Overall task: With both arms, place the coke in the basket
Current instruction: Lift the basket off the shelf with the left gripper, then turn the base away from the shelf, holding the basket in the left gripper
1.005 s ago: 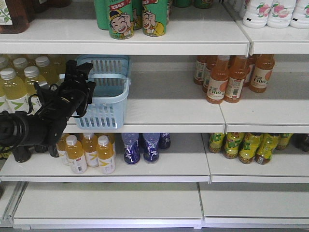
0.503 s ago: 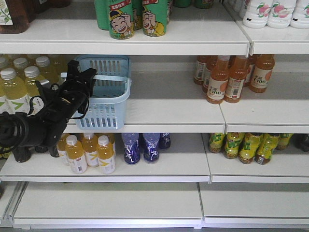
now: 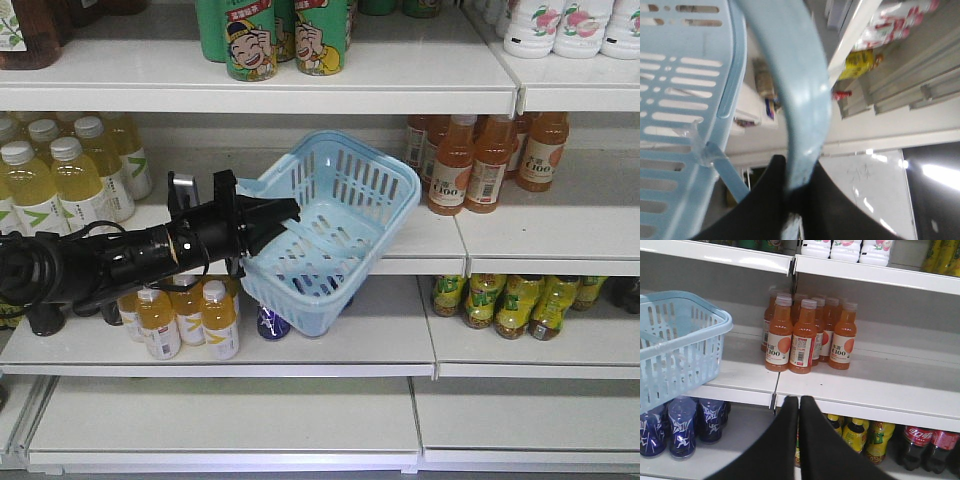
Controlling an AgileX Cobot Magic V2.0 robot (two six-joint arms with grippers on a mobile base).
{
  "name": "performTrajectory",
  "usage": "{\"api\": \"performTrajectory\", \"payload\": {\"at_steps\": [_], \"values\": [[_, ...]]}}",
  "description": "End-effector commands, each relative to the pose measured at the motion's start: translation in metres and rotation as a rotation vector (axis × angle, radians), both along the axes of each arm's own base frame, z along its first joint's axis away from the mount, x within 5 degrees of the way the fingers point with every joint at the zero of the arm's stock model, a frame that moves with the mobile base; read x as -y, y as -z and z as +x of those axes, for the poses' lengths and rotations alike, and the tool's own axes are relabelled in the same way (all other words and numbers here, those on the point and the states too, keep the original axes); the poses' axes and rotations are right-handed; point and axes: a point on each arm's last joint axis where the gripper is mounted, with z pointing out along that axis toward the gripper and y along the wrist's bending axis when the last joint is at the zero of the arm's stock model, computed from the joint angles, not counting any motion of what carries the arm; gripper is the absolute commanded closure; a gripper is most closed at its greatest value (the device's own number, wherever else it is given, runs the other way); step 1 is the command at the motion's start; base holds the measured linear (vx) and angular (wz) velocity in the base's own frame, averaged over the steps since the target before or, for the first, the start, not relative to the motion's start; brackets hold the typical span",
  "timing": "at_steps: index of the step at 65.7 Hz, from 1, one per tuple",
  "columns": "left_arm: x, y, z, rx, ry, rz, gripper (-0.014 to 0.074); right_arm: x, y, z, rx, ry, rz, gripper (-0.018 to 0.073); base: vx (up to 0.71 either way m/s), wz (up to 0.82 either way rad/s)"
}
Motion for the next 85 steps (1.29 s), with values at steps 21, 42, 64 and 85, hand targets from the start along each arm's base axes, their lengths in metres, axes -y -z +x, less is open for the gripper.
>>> {"api": "performTrajectory", "payload": {"at_steps": [21, 42, 64, 85], "values": [[0.045, -0.124, -0.114, 0.330, 0.495, -0.039, 0.0604, -0.001, -0.005, -0.001, 0.073, -0.012, -0.018, 0.0564, 0.00, 0.00], [0.029, -0.179, -0.215, 0.563, 0.613, 0.000, 0.0604, -0.001, -0.005, -0.001, 0.073, -0.012, -0.018, 0.0564, 0.00, 0.00], [0.011, -0.210, -0.249, 0.737, 0.517, 0.033, 0.0604, -0.001, -0.005, -0.001, 0.073, -0.012, -0.017, 0.0564, 0.00, 0.00], [0.011, -0.210, -0.250, 0.709, 0.535, 0.026, 0.0604, -0.001, -0.005, -0.001, 0.073, -0.012, -0.017, 0.0564, 0.00, 0.00]]}}
